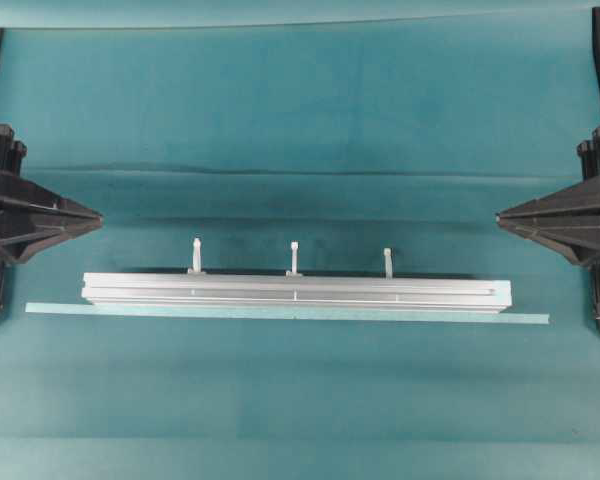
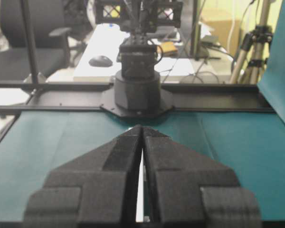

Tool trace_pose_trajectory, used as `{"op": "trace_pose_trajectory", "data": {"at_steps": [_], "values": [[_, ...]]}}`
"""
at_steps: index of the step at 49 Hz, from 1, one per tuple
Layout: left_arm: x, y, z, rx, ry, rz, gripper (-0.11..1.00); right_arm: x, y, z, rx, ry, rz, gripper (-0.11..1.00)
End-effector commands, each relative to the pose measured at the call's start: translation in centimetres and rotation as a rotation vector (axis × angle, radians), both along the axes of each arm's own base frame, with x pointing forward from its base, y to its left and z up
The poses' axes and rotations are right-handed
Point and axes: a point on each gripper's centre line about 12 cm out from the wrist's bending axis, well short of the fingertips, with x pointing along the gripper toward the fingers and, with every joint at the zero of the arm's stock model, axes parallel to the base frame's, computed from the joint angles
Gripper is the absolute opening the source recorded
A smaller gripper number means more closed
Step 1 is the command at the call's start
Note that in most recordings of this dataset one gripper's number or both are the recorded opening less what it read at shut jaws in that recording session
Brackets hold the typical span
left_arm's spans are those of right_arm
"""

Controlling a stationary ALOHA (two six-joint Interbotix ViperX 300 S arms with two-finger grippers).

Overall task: Lift the large metal rail with both hands.
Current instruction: 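Move both grippers inward toward the two ends of the silver rail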

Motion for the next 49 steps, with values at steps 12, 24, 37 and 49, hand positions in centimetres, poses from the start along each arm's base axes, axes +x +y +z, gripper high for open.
{"op": "trace_pose_trajectory", "data": {"at_steps": [12,24,37,49], "values": [[2.2,0.6,0.8,0.005,0.224,0.025,-0.02,2.4,-0.6,-1.2,0.161,0.233,-0.036,0.01],[2.5,0.6,1.3,-0.001,0.342,0.026,-0.02,4.4,-1.4,-1.8,0.242,0.467,-0.082,0.01],[3.6,0.7,1.3,-0.009,0.505,0.033,-0.02,6.2,-1.5,-3.1,0.274,0.71,-0.1,0.01],[5.3,0.7,-1.1,-0.037,0.716,0.038,-0.02,8.2,-1.5,-4.8,0.273,0.952,-0.106,0.01]]}}
